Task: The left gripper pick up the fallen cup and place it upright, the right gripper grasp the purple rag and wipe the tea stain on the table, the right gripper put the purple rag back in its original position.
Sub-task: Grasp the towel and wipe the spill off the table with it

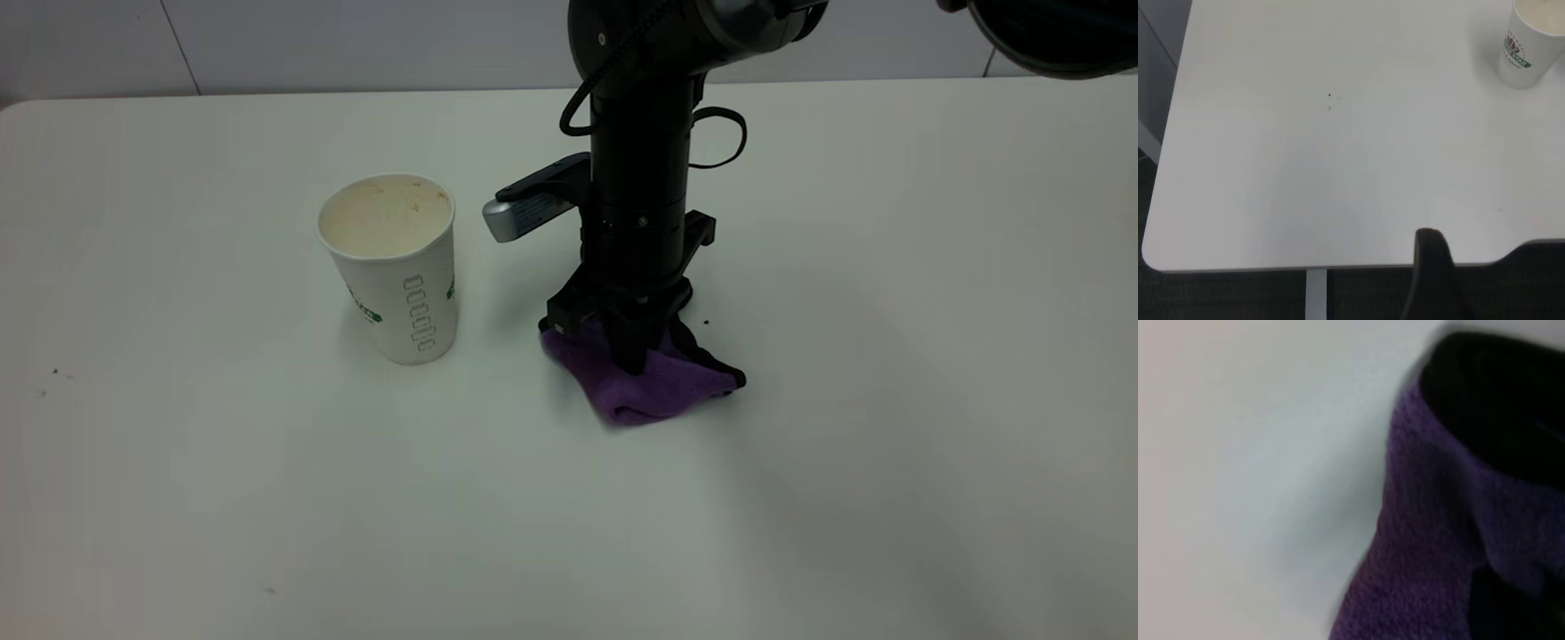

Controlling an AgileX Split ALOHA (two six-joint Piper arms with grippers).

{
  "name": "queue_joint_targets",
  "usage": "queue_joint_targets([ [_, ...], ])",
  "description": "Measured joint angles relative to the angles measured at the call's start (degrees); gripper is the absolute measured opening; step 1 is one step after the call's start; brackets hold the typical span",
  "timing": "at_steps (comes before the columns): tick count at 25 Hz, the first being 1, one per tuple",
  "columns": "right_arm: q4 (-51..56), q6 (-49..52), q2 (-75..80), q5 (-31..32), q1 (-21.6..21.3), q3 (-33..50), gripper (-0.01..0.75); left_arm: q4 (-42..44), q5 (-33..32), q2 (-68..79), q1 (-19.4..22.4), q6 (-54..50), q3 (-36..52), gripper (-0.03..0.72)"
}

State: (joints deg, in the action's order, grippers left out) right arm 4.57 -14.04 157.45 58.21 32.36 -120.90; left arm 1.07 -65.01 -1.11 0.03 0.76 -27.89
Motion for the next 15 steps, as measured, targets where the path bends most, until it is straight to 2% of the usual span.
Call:
queue_joint_targets([
  [5, 0.05, 1.42, 0.00, -0.39, -4.58, 0.00, 0.046, 0.00, 0.00, 0.00, 0.00, 0.00, 0.00, 0.516],
  [15, 0.05, 8.01, 0.00, 0.06, -21.69, -0.19, 0.049, 0.00, 0.00, 0.00, 0.00, 0.00, 0.00, 0.516],
])
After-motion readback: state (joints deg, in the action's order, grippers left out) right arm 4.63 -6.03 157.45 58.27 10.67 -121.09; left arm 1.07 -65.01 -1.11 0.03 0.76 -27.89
